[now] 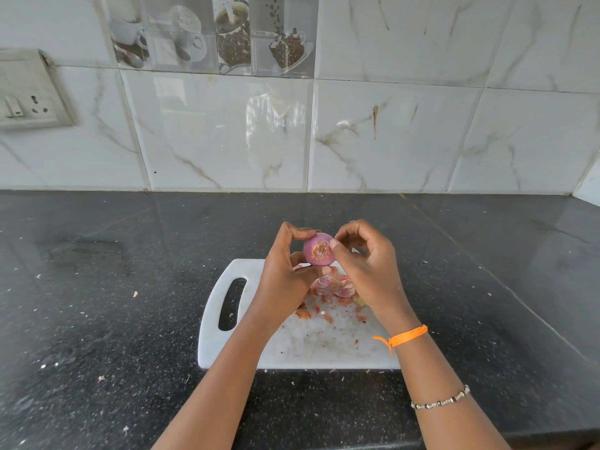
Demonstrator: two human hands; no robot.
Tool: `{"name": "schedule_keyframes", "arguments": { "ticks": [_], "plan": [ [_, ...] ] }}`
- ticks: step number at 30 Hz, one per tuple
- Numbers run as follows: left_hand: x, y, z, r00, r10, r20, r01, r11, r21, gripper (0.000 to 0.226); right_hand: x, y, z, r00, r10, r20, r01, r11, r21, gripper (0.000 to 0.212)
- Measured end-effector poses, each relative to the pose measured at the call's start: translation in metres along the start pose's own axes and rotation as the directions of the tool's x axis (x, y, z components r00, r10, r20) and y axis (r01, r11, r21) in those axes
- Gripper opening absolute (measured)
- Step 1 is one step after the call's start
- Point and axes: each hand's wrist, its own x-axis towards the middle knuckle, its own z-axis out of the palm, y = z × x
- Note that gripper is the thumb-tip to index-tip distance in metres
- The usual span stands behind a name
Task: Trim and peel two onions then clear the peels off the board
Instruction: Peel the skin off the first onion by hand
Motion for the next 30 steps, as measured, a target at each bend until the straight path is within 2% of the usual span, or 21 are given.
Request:
{"name": "schedule_keyframes", "arguments": {
  "ticks": [12, 16, 21, 23, 26, 30],
  "plan": [
    [-0.0008, 0.0025, 0.0014, 1.000, 0.024, 0.000, -0.024, 1.000, 0.006, 0.044, 0.0000, 0.0005, 0.0016, 0.998, 0.059, 0.034, -0.059, 0.998, -0.011, 0.007],
    [-0.0009, 0.0010, 0.0013, 1.000, 0.013, 0.003, -0.013, 0.999, 0.029, 0.044, 0.0000, 0.0017, 0.0001, 0.999, 0.034, -0.012, -0.035, 0.996, -0.087, 0.007],
    [0.0000, -0.0005, 0.0001, 1.000, 0.001, -0.007, -0.001, 1.000, 0.018, 0.046, 0.0020, 0.0012, -0.0024, 0.998, 0.024, -0.060, -0.028, 0.997, -0.070, 0.021],
    [0.0003, -0.0005, 0.0006, 1.000, 0.002, -0.020, -0.001, 1.000, 0.020, 0.046, 0.0004, 0.0017, -0.0029, 0.997, 0.046, -0.056, -0.048, 0.998, -0.049, 0.017],
    [0.0005, -0.0008, 0.0002, 0.999, 0.007, -0.031, -0.006, 1.000, 0.021, 0.047, -0.0011, 0.0008, -0.0040, 0.996, 0.047, -0.077, -0.047, 0.999, -0.004, 0.027],
    [0.0004, 0.0006, -0.0010, 0.999, -0.007, -0.032, 0.005, 0.999, -0.050, 0.044, 0.0007, -0.0014, -0.0051, 0.999, -0.024, 0.042, 0.025, 0.999, -0.022, 0.003]
  ]
}}
